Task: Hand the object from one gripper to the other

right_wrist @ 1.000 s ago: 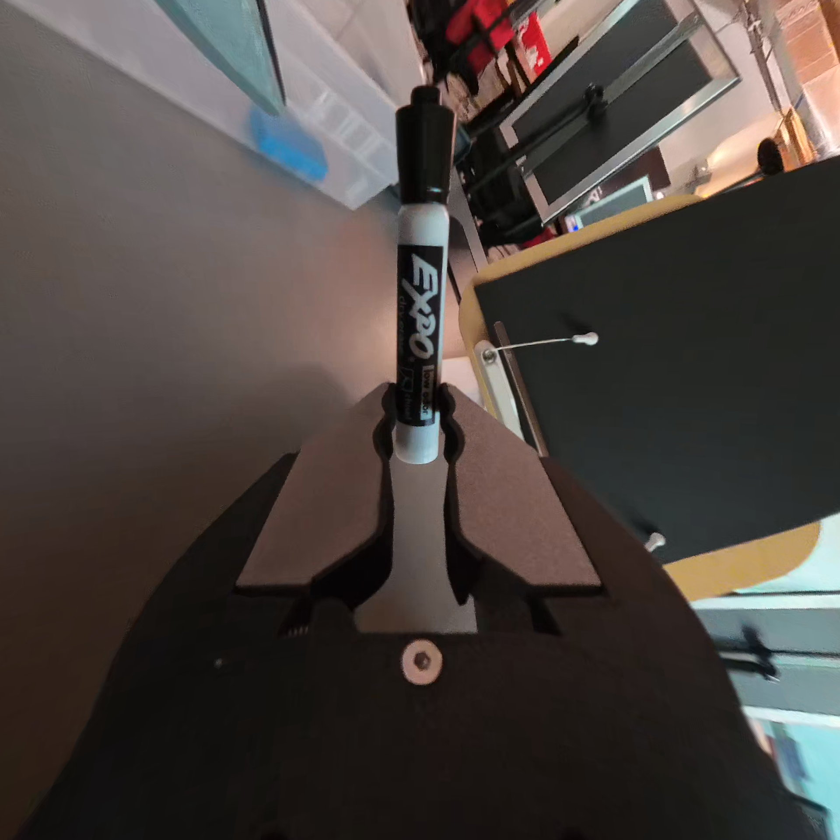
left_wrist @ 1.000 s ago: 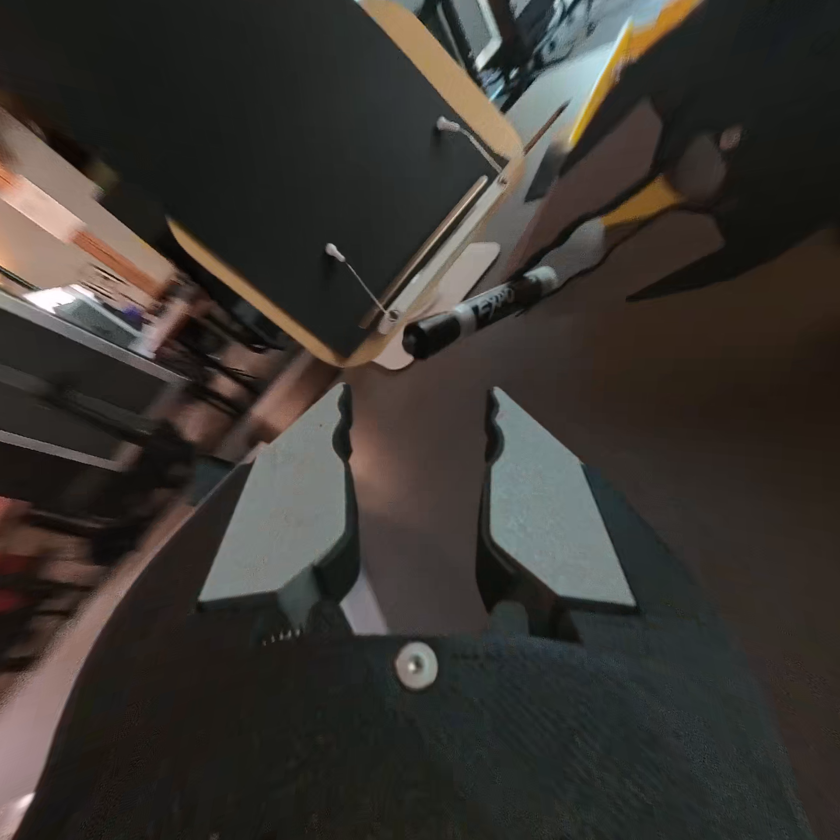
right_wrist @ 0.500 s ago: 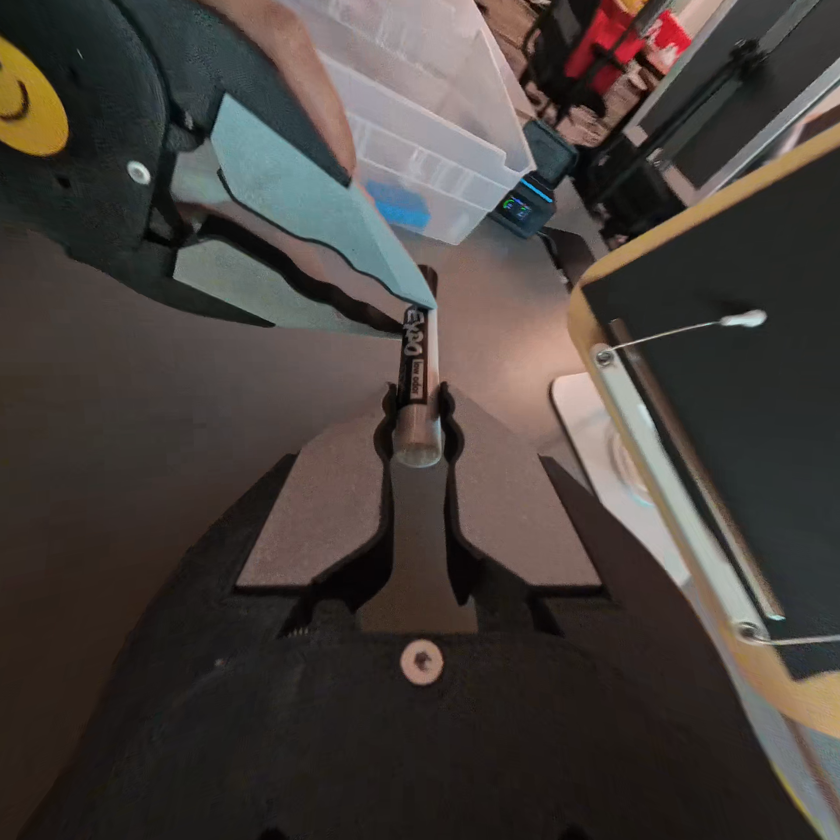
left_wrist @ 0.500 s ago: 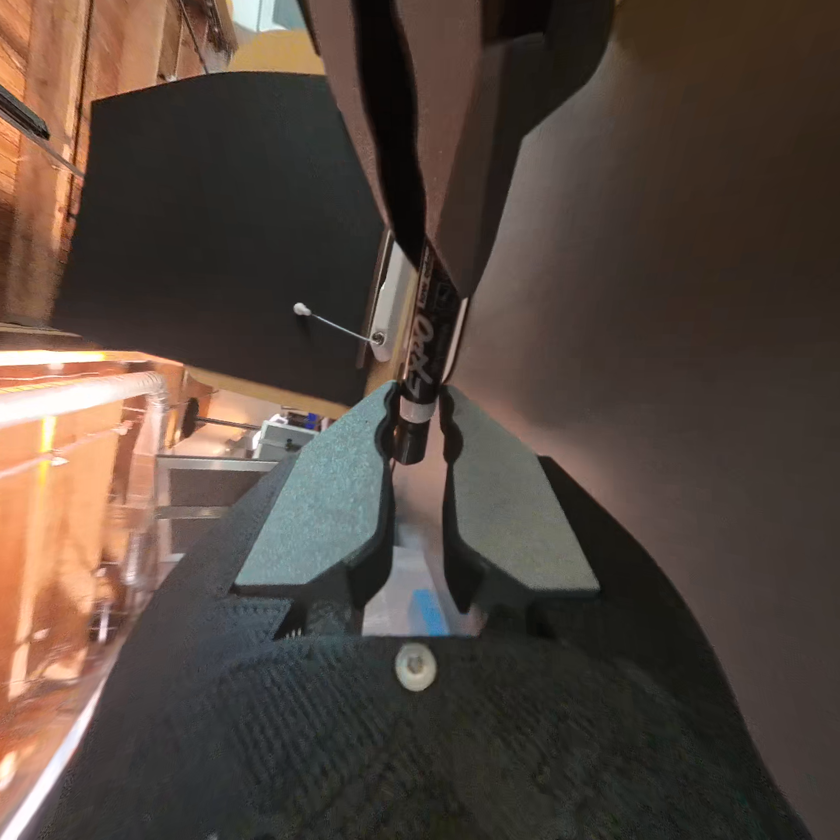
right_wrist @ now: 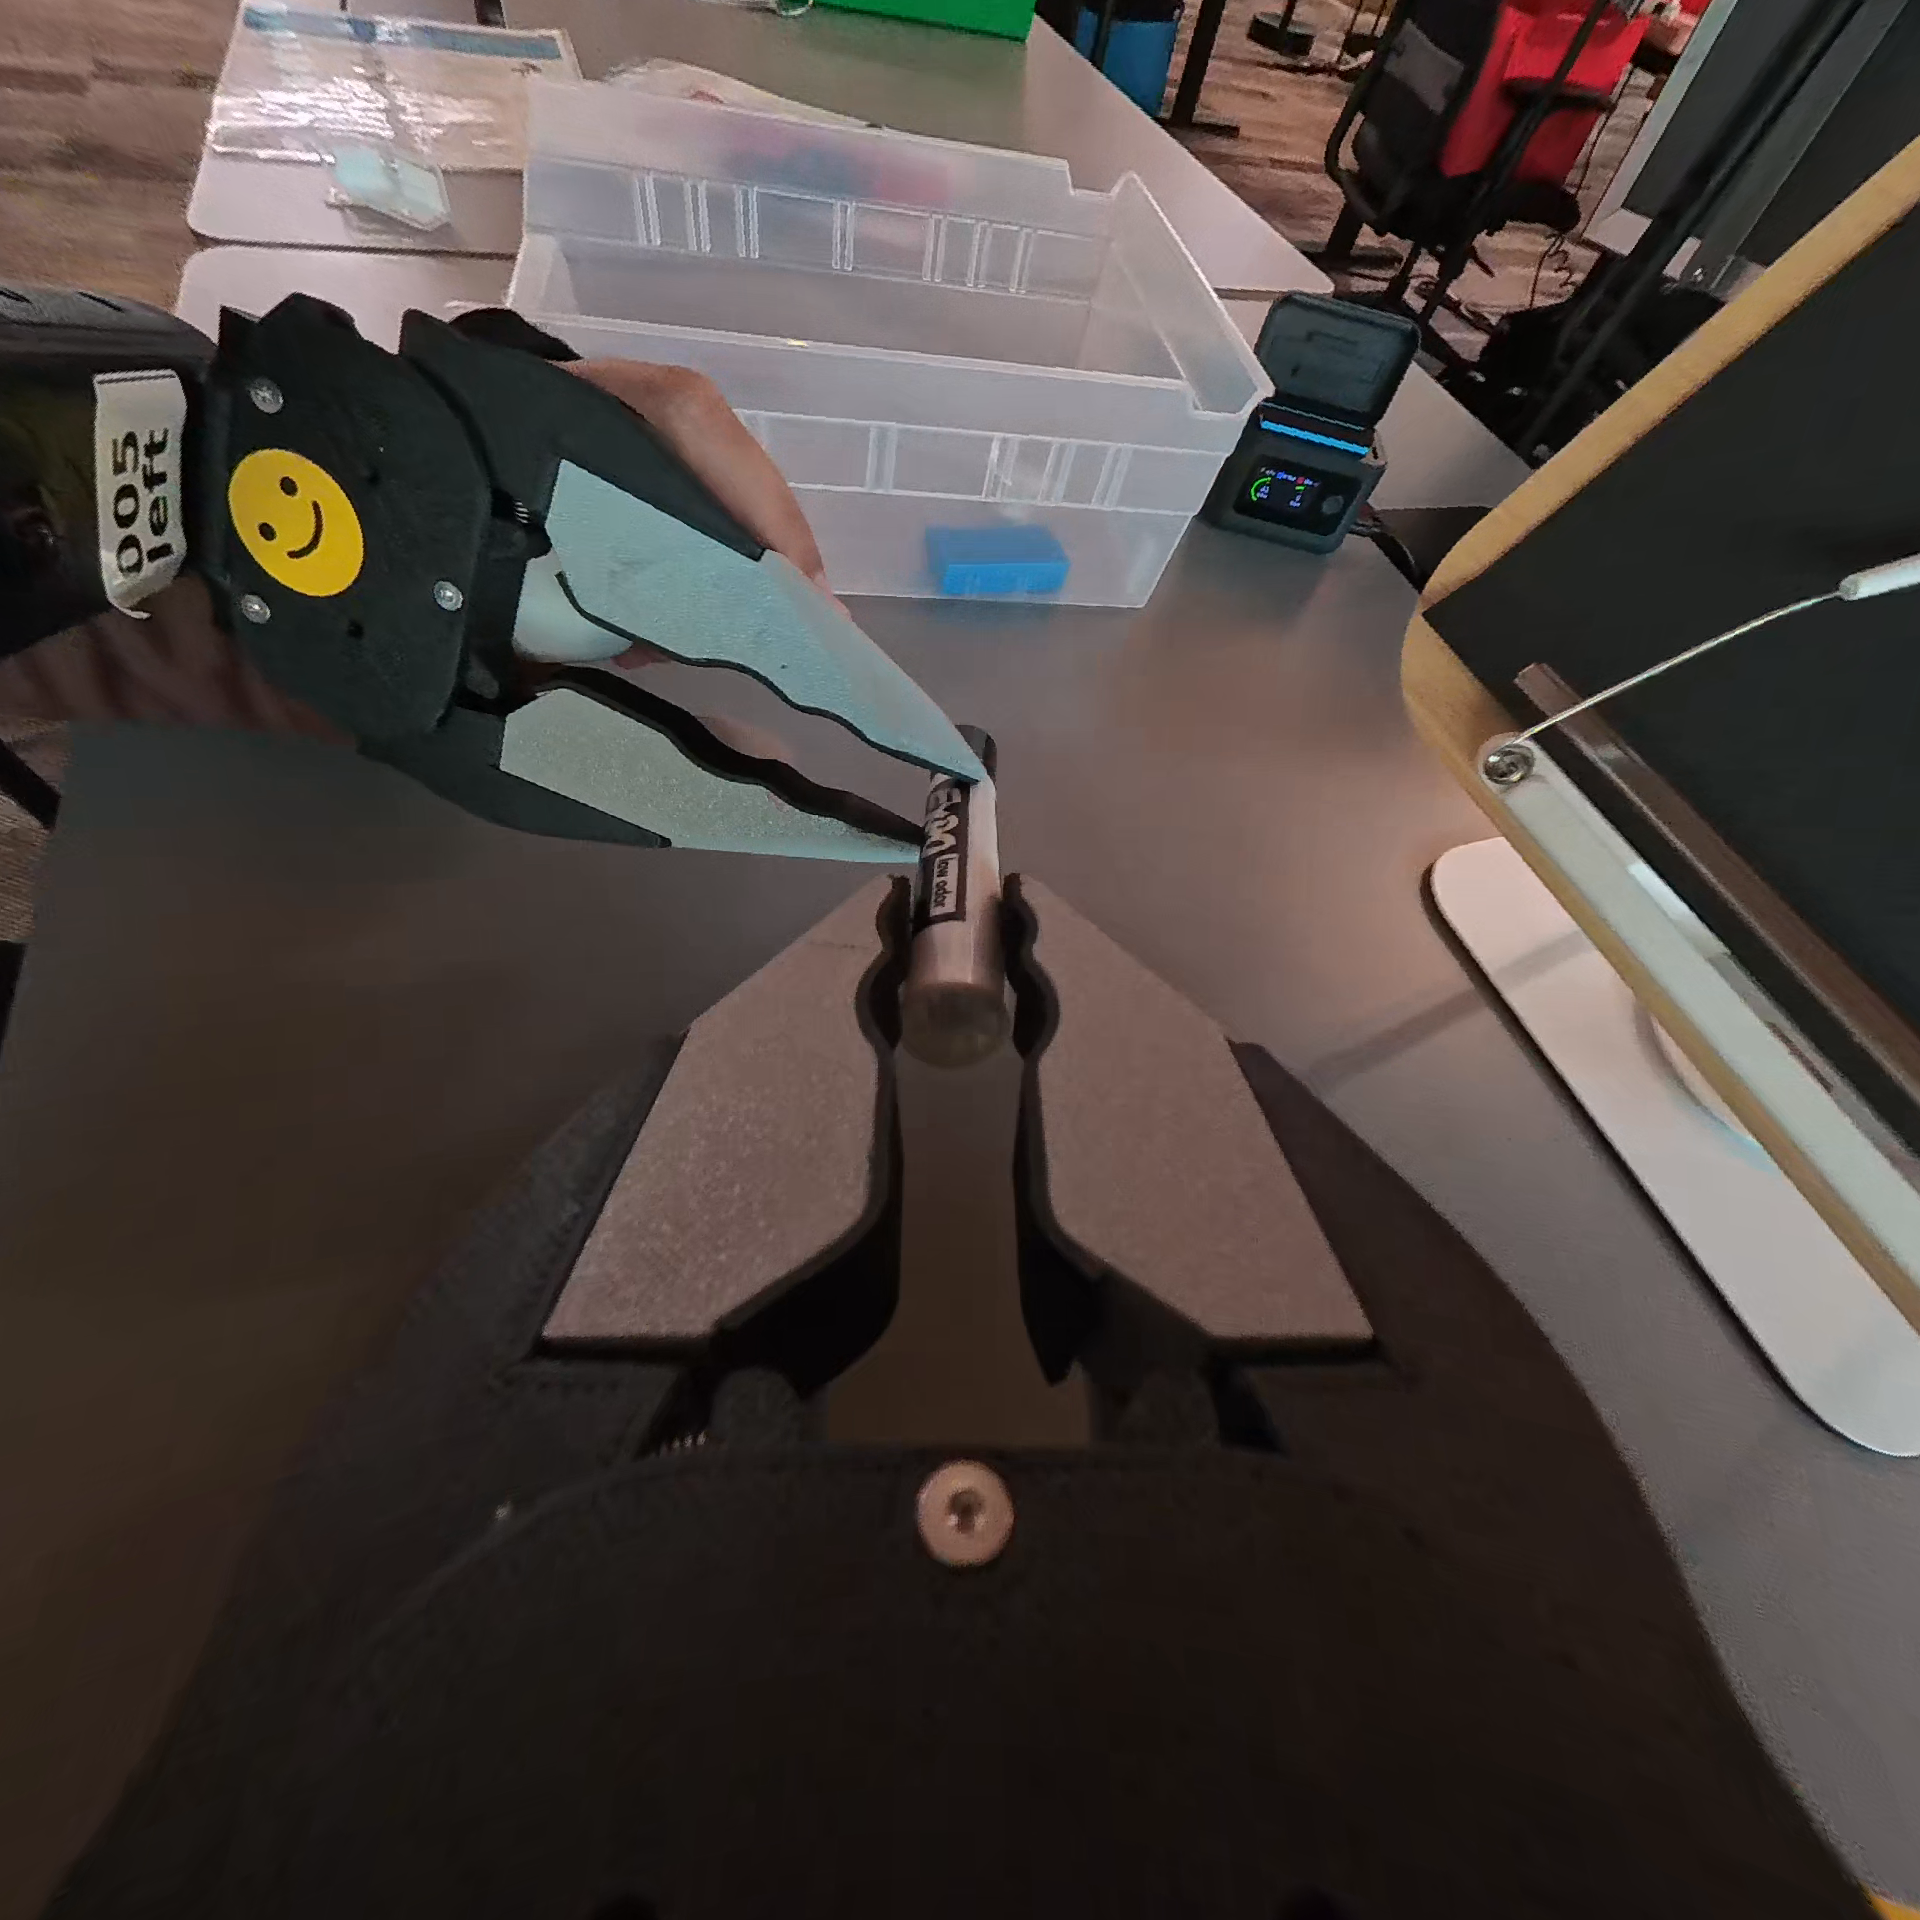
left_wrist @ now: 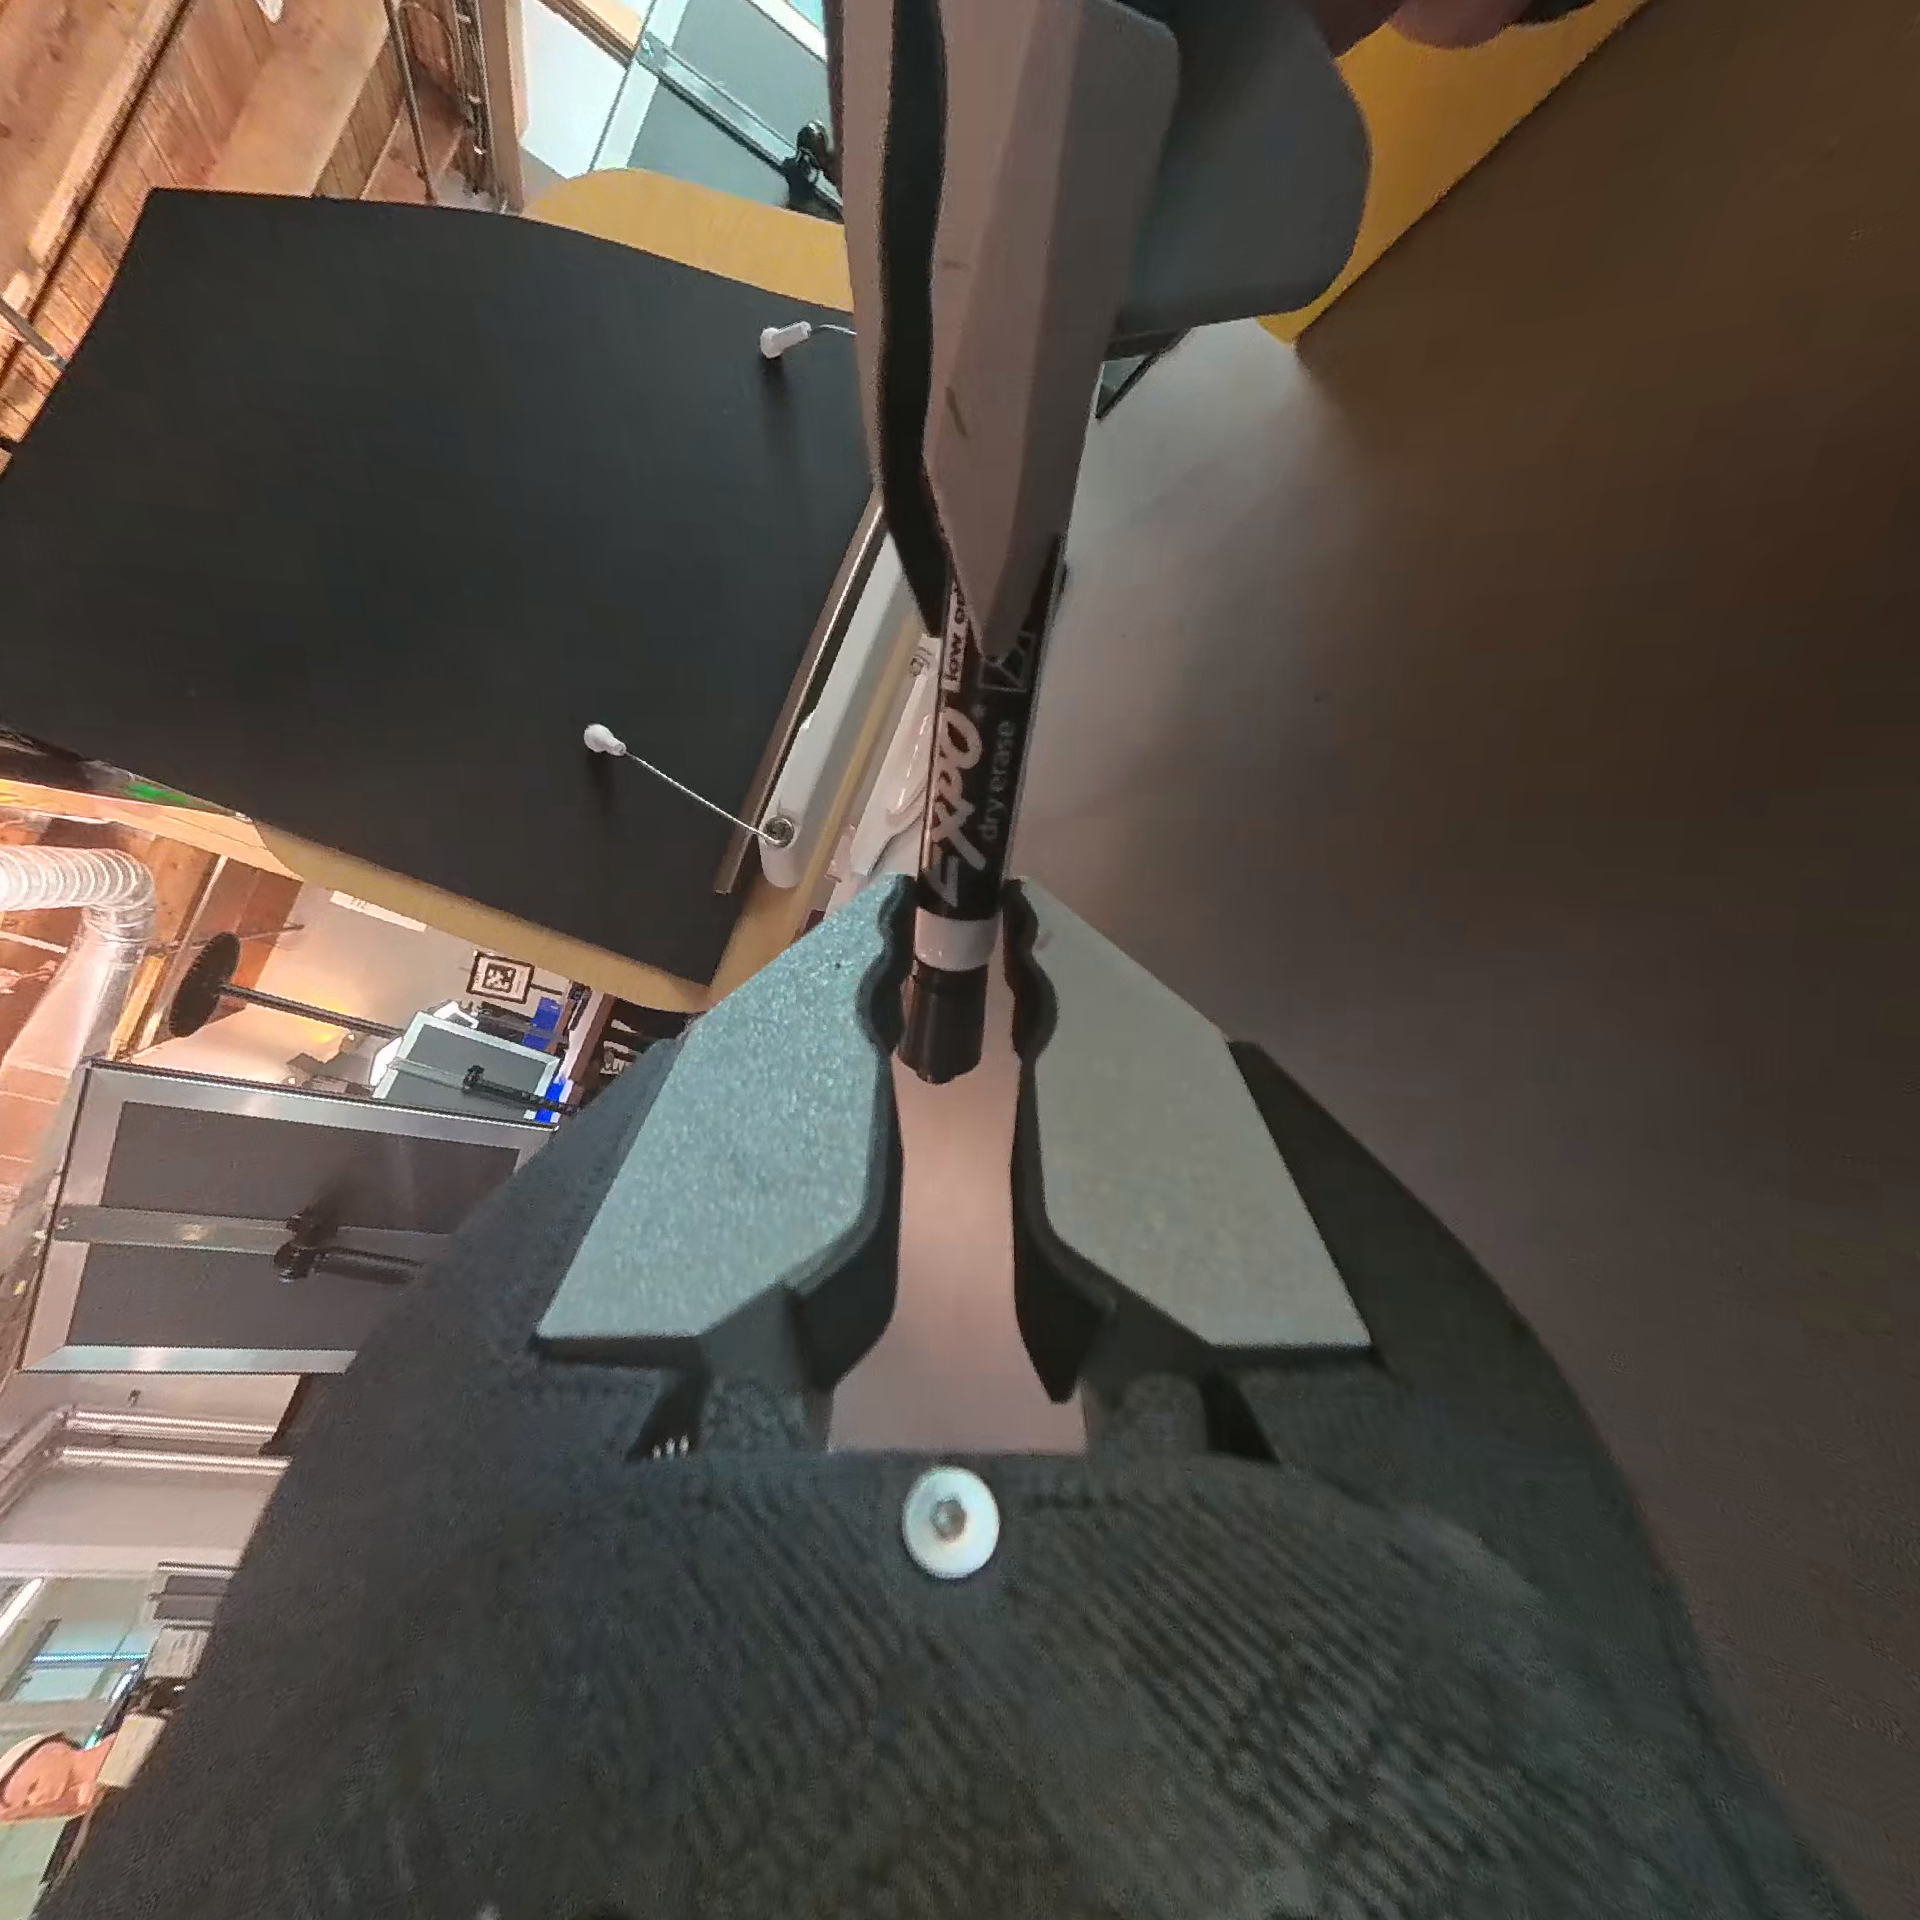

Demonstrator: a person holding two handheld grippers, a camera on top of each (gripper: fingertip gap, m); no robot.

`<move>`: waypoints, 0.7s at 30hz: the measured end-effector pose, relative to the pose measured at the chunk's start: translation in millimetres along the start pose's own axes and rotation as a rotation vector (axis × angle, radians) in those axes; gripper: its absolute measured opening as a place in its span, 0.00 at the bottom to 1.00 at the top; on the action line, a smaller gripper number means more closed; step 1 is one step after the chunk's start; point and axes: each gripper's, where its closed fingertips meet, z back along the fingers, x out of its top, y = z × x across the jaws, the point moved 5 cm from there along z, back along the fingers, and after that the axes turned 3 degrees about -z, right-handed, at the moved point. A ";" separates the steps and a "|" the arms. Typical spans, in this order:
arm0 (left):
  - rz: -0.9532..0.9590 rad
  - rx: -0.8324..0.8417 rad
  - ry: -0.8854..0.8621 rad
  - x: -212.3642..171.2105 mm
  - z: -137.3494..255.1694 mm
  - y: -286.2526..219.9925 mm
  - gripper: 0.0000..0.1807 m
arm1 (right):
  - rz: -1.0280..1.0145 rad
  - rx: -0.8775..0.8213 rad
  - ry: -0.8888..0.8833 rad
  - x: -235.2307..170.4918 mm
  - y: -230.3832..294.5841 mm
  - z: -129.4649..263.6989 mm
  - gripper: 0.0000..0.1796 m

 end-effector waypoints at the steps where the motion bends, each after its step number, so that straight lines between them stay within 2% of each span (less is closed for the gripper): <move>1: -0.005 0.000 -0.001 -0.5 0.1 -0.3 0.08 | -0.009 0.004 0.001 -0.3 -0.2 -0.4 0.08; 9: -0.028 0.026 0.002 -1.2 -1.3 -1.6 0.08 | -0.049 0.009 0.010 -1.7 -2.4 -1.0 0.08; 16: -0.091 0.044 0.066 -8.0 -8.5 -8.4 0.07 | -0.344 0.154 0.009 -22.0 -19.1 -11.0 0.07; 21: -0.093 0.022 0.114 -16.5 -14.0 -11.7 0.12 | -0.481 0.258 -0.003 -29.5 -20.9 -19.3 0.07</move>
